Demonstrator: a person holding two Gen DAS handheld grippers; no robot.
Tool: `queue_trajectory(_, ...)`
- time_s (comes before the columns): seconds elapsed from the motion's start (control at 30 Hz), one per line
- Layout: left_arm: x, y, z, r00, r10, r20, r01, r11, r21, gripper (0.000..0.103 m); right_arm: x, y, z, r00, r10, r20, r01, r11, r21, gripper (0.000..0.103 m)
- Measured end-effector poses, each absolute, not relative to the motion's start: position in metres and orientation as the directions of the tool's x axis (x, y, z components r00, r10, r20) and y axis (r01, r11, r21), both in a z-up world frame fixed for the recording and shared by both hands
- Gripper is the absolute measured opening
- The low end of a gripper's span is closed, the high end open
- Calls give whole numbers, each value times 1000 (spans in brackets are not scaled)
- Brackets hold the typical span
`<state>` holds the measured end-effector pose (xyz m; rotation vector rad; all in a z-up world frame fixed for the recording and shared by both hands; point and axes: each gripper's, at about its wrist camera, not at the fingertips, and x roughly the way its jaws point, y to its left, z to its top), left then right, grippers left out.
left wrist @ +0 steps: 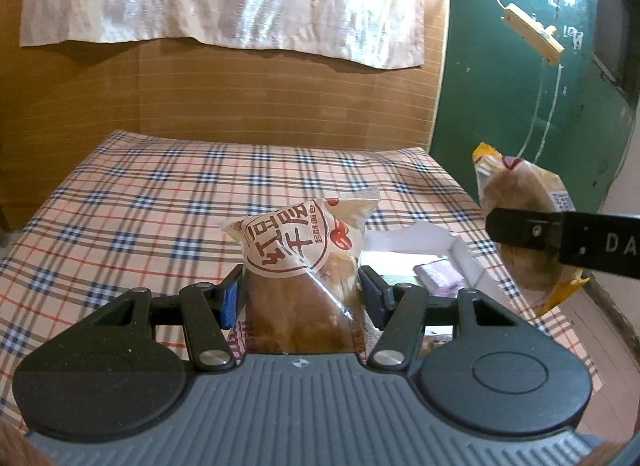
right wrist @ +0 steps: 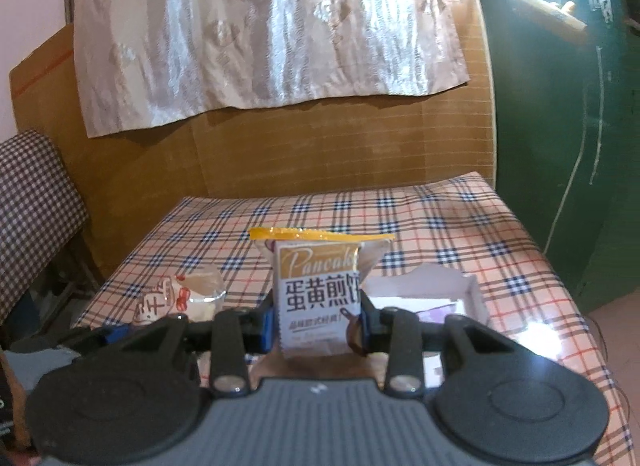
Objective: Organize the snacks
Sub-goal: 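Lift the bread bag with the left tool while the right tool lifts the Pancake pack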
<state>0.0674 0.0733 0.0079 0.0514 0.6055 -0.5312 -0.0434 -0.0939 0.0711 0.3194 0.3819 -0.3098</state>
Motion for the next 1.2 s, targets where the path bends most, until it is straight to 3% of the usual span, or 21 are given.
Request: queue_trajectory(1.2,63,-1,1,566,-554,-611,633,766,-108,73,-74,-173,63,851,-285,-441,436,851,292,35)
